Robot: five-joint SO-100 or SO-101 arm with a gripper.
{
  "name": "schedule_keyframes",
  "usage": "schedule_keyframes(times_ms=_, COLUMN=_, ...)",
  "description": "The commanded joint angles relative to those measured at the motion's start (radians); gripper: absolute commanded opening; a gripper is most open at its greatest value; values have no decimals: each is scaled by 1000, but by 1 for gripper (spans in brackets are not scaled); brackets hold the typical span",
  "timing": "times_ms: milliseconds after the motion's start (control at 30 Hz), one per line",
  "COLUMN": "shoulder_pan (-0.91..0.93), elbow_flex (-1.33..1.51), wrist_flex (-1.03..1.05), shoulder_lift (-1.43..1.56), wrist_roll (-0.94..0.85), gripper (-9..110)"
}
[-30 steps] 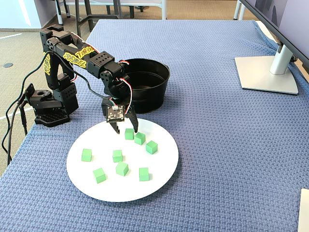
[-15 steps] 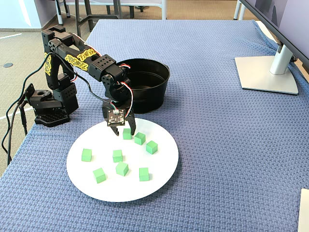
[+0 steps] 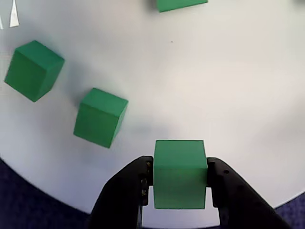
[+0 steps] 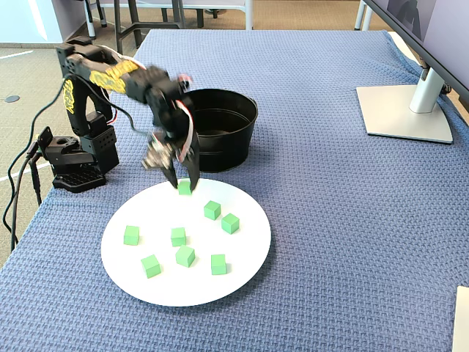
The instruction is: Pick up the green cubes from the white plate and place them in the black recipient
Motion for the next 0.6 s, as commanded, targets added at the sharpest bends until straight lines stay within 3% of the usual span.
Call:
schedule_keyframes(times_ms=0, shoulder_pan=-57, elbow_flex=-170, wrist_flex=189, shoulder_lift=225, wrist_roll=107, gripper=0)
schedule_keyframes(times_ms=267, shoulder_pan=-391, elbow_flex=-249, wrist_flex=353, shoulder_lift=506, wrist_roll=290, gripper=0)
schedule_keyframes(times_ms=533, shoulder_pan=-779, elbow_flex=43, wrist_flex=121, shoulder_lift=425, wrist_roll=414, gripper=0)
schedule_keyframes(times_ms=567, shoulder_pan=-810, elbow_flex=69, wrist_flex=103, shoulder_lift=405, wrist_roll=410, gripper=7)
